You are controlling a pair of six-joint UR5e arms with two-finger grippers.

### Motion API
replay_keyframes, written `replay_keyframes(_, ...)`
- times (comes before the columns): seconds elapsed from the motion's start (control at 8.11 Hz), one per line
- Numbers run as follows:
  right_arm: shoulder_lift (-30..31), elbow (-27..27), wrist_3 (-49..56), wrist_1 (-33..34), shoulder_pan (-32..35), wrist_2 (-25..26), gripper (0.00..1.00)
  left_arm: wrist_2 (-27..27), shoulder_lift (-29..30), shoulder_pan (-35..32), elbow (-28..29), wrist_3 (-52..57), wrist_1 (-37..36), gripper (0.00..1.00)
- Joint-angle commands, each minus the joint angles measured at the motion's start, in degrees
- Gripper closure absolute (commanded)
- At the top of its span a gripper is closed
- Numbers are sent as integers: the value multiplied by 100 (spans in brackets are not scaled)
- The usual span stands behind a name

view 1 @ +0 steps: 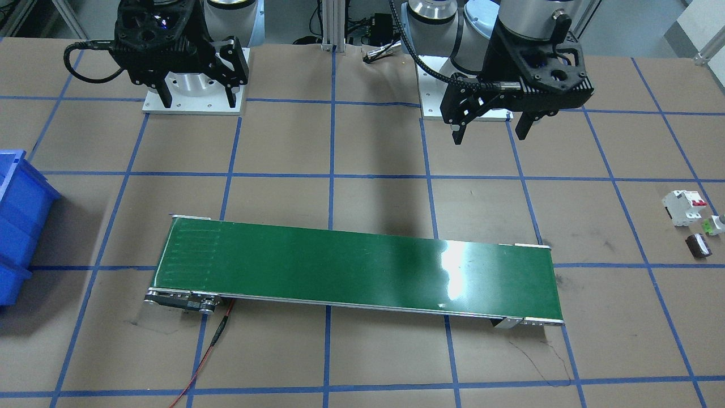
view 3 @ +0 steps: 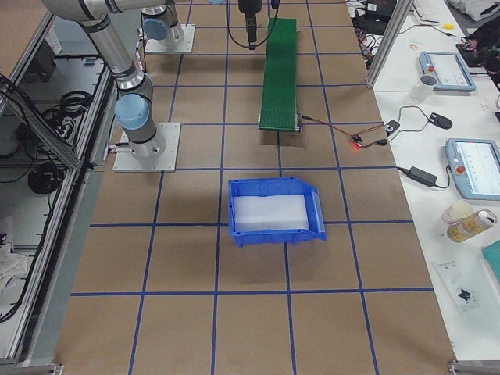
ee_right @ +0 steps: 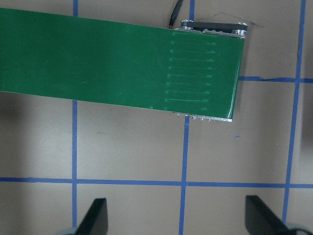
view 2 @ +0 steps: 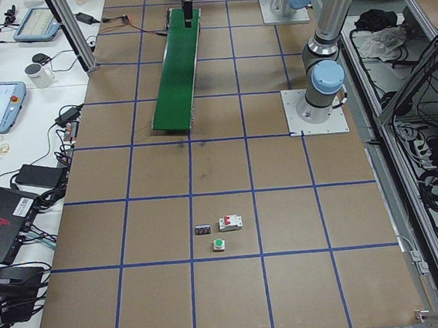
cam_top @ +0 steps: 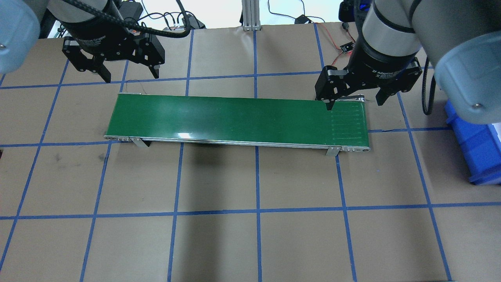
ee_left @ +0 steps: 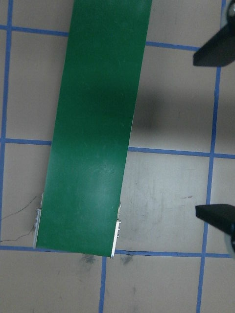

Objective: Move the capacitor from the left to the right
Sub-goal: 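Swing the left arm out of view to fetch the capacitor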

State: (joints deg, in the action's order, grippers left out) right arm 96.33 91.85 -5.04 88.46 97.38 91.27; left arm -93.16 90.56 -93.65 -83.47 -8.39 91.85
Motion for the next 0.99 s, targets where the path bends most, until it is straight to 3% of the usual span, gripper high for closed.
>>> replay_keyframes(0.0,0,0,11,-4,0,-21,0,-9,-82,-12,-248,126,-27,0)
replay_keyframes(0.37,0,9,11,5,0,-30,0,8,-92,118,-214,449,-439,0)
replay_keyframes(0.49,0,9,11,5,0,-39,0,9,-83,467,-188,1218,-449,0)
replay_keyframes(0.74,0,9,3,5,0,-39,0,-9,31,1468,-161,1418,-344,0)
replay_keyframes(0.86,0,9,3,5,0,-39,0,-35,58,1951,-161,1619,57,0)
